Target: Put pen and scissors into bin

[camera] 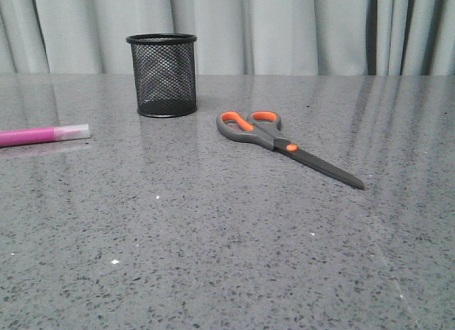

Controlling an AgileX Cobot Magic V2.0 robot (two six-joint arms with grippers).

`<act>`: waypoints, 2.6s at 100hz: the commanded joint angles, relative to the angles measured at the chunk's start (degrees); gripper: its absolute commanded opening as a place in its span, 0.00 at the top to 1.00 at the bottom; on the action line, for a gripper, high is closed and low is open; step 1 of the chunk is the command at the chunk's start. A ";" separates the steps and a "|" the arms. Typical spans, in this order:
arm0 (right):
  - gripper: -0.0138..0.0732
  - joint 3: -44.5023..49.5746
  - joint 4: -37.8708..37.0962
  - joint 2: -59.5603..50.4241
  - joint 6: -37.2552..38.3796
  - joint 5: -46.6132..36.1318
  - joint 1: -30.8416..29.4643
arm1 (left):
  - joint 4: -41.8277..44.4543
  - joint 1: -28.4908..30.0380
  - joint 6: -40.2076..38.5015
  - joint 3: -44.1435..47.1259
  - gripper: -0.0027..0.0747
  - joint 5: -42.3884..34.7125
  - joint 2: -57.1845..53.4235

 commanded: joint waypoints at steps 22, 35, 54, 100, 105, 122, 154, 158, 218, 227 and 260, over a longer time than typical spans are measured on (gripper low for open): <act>0.92 1.02 -0.49 -0.96 -0.25 -4.25 -0.32 | -0.66 -0.46 -0.58 1.38 0.99 -4.32 -1.54; 0.92 1.02 -0.49 -0.96 -0.25 -4.25 -0.32 | -0.66 -0.46 -0.58 1.38 0.99 -4.32 -1.54; 0.92 1.02 -0.49 -0.96 -0.25 -4.25 -0.32 | -0.66 -0.46 -0.58 1.38 0.99 -4.32 -1.54; 0.92 1.02 -0.49 -0.96 -0.25 -4.33 -0.32 | -0.66 -0.46 -0.58 1.38 0.99 -4.32 -1.54; 0.92 1.02 -0.49 -0.96 -0.25 -4.33 -0.32 | -0.66 -0.46 -0.58 1.38 0.99 -4.32 -1.54; 0.92 1.02 0.02 -0.96 -0.25 -4.75 -0.32 | -1.90 -0.46 -0.58 1.38 0.99 -4.63 -1.54; 0.92 1.02 7.34 -0.96 -0.25 -7.94 -0.32 | -10.89 -0.46 -0.58 1.38 0.99 -7.65 -1.54; 0.92 1.02 10.18 -0.96 -0.25 -8.33 -0.32 | -11.24 -0.46 -0.58 1.38 0.99 -7.65 -1.54; 0.92 -0.36 38.07 -0.96 -0.25 -7.73 -0.32 | -43.02 -0.46 -0.58 0.16 0.99 -6.44 -1.54; 0.90 -2.64 37.88 -0.53 -0.25 -4.79 -0.32 | -42.91 -0.46 -0.58 -1.97 0.99 -4.24 -1.49; 0.89 -18.64 30.29 18.29 -0.25 11.33 -0.32 | -25.95 -0.46 -0.24 -17.63 0.99 9.29 6.21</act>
